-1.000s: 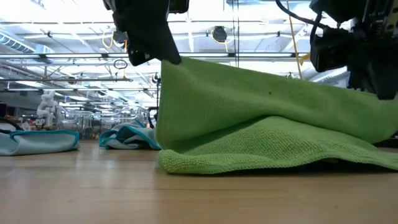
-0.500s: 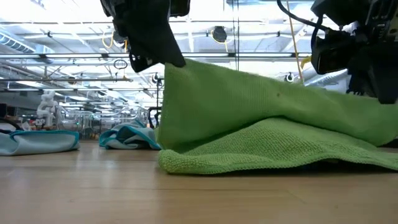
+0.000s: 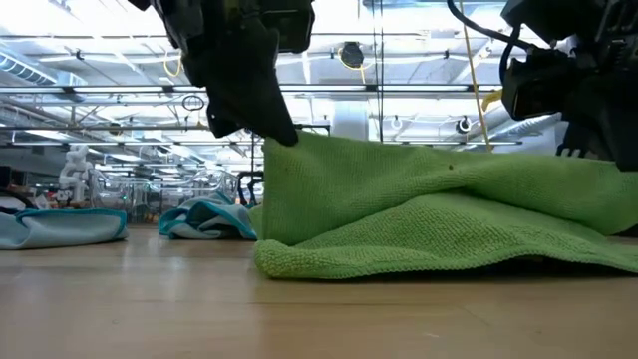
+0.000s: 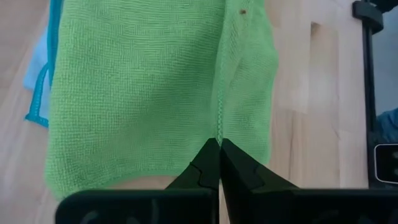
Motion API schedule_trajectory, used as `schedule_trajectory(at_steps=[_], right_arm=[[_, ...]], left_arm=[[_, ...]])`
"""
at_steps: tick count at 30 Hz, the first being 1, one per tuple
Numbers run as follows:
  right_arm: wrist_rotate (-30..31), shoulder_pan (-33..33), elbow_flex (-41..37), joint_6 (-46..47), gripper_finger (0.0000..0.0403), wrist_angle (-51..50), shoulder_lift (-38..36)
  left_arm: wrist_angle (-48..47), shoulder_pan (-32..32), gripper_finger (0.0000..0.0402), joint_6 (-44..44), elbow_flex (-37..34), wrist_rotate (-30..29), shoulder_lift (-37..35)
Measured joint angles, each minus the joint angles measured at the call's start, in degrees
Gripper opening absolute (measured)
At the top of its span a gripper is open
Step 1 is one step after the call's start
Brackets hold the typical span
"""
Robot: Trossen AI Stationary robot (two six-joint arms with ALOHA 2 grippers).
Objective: Sort microfiber towel by color & place in baskets
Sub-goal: Fold the green towel
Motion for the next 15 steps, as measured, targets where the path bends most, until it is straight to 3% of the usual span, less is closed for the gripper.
schedule_trajectory(at_steps=[15], right_arm=[[-0.26, 1.81, 0.00, 0.16, 0.0006, 3.94, 4.54]], left_arm=[[1.93, -2.88, 0.0005, -2.85, 0.13, -0.12, 2.99]])
